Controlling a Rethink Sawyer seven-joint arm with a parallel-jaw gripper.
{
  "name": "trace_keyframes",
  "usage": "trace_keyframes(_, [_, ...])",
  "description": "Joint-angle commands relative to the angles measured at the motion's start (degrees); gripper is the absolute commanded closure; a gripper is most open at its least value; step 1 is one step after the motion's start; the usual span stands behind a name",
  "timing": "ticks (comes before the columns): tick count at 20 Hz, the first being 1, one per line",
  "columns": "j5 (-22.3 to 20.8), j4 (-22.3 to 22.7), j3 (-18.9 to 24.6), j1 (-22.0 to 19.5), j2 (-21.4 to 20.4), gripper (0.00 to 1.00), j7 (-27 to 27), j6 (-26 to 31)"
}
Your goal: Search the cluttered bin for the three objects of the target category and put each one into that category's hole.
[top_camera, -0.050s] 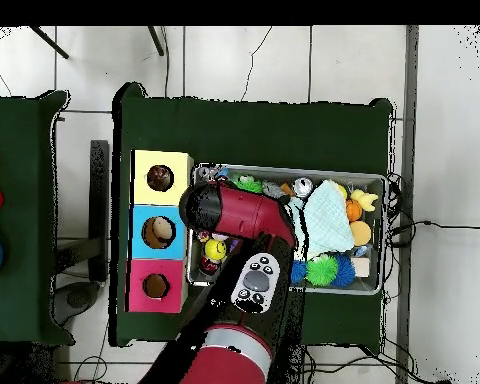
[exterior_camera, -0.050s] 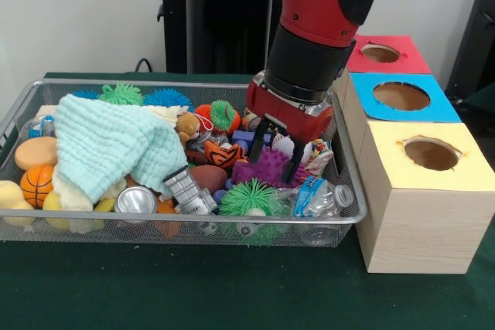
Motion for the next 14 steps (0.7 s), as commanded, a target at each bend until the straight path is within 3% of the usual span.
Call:
trace_keyframes(1, [-1.17, 1.84, 4.61, 0.33, 0.64, 0.00, 5.37, 1.73])
trace_keyframes(14, [-1.11, 6.95, 5.69, 1.77, -1.09, 0.00, 6.00, -1.52])
